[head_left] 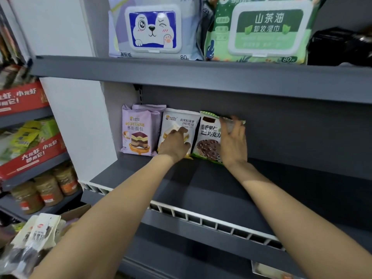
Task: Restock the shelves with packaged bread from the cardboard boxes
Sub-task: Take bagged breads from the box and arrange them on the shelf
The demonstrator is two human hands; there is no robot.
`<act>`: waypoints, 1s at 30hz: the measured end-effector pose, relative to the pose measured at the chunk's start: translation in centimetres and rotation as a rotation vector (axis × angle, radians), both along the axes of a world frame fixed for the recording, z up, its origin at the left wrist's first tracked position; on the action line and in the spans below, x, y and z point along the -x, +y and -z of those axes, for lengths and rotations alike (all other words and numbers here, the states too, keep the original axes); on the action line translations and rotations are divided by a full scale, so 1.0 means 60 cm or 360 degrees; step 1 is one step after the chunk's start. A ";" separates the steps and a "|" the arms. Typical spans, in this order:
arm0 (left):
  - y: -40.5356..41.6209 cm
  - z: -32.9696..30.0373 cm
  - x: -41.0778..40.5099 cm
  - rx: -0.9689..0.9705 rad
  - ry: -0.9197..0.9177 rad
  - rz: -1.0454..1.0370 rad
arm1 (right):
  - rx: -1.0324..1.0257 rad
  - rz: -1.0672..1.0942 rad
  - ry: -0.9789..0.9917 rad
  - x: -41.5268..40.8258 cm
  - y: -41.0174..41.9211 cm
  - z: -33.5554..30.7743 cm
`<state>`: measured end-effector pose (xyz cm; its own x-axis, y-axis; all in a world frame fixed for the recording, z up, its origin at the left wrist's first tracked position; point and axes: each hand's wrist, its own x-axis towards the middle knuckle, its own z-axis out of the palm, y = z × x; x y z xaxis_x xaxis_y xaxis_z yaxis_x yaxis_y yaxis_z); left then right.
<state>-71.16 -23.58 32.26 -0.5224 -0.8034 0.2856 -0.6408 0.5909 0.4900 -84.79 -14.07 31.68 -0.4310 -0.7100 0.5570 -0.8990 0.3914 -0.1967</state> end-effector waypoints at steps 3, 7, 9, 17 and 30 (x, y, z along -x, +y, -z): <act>0.015 -0.015 -0.036 0.0052 0.0035 -0.0076 | 0.0062 -0.0320 -0.0123 -0.056 0.000 -0.025; 0.047 -0.019 -0.135 0.0277 0.0107 -0.0264 | -0.0063 -0.0626 -0.0386 -0.166 -0.009 -0.050; 0.057 -0.012 -0.209 0.0316 0.0153 -0.0404 | -0.0052 -0.0794 -0.0464 -0.232 -0.015 -0.048; 0.097 0.078 -0.571 0.0128 0.0225 -0.0996 | -0.0318 -0.1384 -0.0668 -0.572 -0.046 0.035; 0.179 0.414 -1.124 -0.0802 -0.0013 -0.1665 | -0.1365 -0.1696 -0.0761 -1.126 -0.026 0.383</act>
